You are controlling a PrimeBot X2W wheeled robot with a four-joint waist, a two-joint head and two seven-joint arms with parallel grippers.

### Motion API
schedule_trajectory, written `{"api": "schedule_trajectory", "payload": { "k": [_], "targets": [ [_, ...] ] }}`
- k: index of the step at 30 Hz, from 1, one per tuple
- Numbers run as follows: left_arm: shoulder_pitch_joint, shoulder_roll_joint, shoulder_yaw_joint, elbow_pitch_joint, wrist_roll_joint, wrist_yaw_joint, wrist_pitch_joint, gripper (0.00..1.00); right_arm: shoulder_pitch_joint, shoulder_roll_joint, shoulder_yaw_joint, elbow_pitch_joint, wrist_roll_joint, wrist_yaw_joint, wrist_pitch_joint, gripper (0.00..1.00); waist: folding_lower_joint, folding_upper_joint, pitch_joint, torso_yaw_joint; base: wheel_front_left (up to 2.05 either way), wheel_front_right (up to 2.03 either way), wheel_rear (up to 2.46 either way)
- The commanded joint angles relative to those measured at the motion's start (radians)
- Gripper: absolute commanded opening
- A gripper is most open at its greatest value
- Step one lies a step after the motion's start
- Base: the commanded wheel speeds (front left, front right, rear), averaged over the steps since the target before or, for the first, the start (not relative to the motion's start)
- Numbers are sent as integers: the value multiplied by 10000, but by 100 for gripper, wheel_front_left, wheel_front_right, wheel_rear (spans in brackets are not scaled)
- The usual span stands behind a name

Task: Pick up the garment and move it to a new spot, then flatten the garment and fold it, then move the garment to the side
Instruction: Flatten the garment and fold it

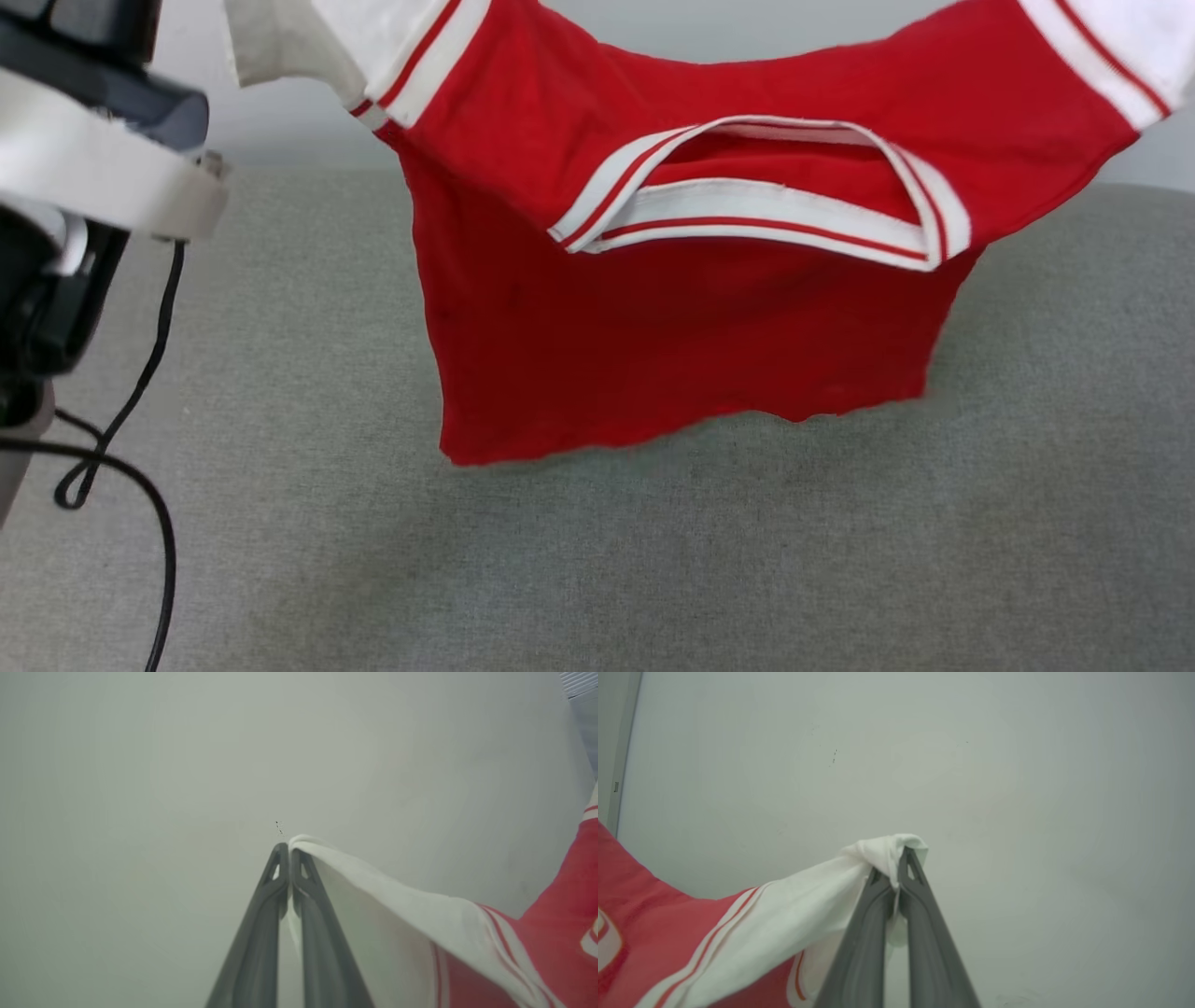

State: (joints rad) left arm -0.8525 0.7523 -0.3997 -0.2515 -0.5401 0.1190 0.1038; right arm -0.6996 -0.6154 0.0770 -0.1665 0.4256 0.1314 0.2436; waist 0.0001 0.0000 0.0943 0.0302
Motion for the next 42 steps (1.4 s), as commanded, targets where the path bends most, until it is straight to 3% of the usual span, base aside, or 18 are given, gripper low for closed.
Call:
{"api": "schedule_trajectory", "payload": {
  "k": [1,12,21,28,34,42],
  "targets": [
    [-259,-107,-34,87,4,-52,18,0,-260,73,-49,-13,-81,-16,0,0,-1,0,167,-31,0,0,0],
    [-2992,-1234,-343,1229,68,-568,65,0,-2792,354,85,782,-259,-16,-92,0,-1,0,2103,-140,0,0,0],
    [-6100,-2152,-520,3320,405,-1226,-313,0,-6222,714,530,2856,-648,-16,-574,0,-1,0,4030,-226,0,0,0],
    [-7980,-2495,-593,5025,638,-1703,-688,0,-8632,1024,1084,4540,-955,-16,-1115,0,-1,0,5116,-346,0,0,0],
    [-8553,-2680,-660,6269,669,-1886,-1278,0,-9689,1330,1620,5985,-1017,-16,-1775,0,-1,0,5704,-334,0,0,0],
    [-7345,-2714,-780,7075,594,-1812,-2167,0,-8631,1365,2153,7000,-914,-16,-2763,0,-1,0,5613,-355,0,0,0]
  ]
}}
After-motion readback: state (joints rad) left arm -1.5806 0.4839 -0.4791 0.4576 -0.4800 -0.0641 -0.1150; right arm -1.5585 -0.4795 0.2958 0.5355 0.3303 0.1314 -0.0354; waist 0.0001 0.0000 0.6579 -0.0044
